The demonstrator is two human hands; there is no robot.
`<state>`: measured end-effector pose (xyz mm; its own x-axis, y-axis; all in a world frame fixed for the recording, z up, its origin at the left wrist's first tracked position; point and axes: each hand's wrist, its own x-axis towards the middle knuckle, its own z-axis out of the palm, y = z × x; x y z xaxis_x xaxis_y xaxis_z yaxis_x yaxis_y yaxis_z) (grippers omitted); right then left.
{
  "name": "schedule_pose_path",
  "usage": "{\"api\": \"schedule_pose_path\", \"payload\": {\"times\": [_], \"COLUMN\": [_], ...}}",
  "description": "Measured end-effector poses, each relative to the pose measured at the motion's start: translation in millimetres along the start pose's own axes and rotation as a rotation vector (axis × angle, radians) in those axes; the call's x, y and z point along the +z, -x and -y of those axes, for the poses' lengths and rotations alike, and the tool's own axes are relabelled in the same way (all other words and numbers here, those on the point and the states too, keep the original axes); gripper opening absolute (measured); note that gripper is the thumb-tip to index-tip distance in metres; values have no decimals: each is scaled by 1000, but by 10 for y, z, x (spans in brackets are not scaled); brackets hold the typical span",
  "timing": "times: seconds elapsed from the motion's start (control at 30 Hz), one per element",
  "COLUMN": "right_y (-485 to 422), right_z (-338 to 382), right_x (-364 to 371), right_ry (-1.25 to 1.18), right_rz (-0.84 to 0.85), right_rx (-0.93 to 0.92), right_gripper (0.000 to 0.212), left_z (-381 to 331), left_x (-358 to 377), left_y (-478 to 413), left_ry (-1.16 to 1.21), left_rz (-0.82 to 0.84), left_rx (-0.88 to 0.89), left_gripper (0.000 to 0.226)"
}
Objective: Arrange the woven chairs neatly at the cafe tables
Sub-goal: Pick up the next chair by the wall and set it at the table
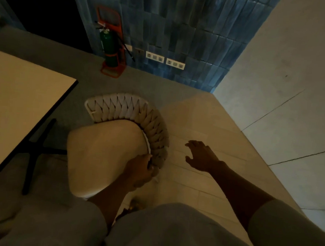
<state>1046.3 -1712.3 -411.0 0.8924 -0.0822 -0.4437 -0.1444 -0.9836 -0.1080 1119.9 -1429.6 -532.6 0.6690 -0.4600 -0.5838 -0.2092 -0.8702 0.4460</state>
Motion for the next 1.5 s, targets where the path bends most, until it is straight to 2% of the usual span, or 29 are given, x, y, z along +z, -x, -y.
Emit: {"api": "schedule_pose_path", "payload": {"times": [0.17,0.33,0.37,0.47,0.5,0.6,0.67,0.73,0.87,1.07,1.17,1.23,1.33,1.5], "right_y": [-637,-1318,-1493,-2003,-2208,-2706,-3030,-3317,-3787,-4334,-4567,-4708,-4894,-5020], "right_z": [70,39,22,-15,-15,23,72,125,246,493,642,754,905,939], "right_x": [-197,-340,-370,-444,-460,-538,-599,-633,-563,-277,-120,-32,65,269], "right_ry": [62,150,174,214,234,303,320,297,157,-135,-200,-206,-231,-239], "right_rz": [42,95,115,137,159,168,181,174,116,46,8,-46,-110,-138], "right_rx": [-88,-238,-280,-409,-472,-589,-650,-678,-623,-371,-317,-298,-282,-287], "right_gripper": [66,66,66,64,64,61,58,55,58,74,82,82,80,67], "left_z": [-230,-420,-470,-503,-546,-643,-742,-837,-981,-996,-937,-926,-946,-922], "left_x": [-468,-705,-723,-611,-533,-315,-126,76,323,522,631,651,661,685], "left_y": [218,287,283,144,103,-63,-212,-375,-719,-1365,-1569,-1610,-1593,-1581], "left_ry": [47,189,224,250,308,449,477,484,492,503,529,496,422,485], "left_rz": [-32,-17,-25,-56,-64,-102,-85,-94,-200,-272,-180,-135,-129,-151], "left_rx": [23,-87,-134,-269,-321,-441,-524,-530,-511,-418,-460,-470,-463,-456], "left_gripper": [64,106,101,55,51,50,58,67,91,89,72,65,71,75]}}
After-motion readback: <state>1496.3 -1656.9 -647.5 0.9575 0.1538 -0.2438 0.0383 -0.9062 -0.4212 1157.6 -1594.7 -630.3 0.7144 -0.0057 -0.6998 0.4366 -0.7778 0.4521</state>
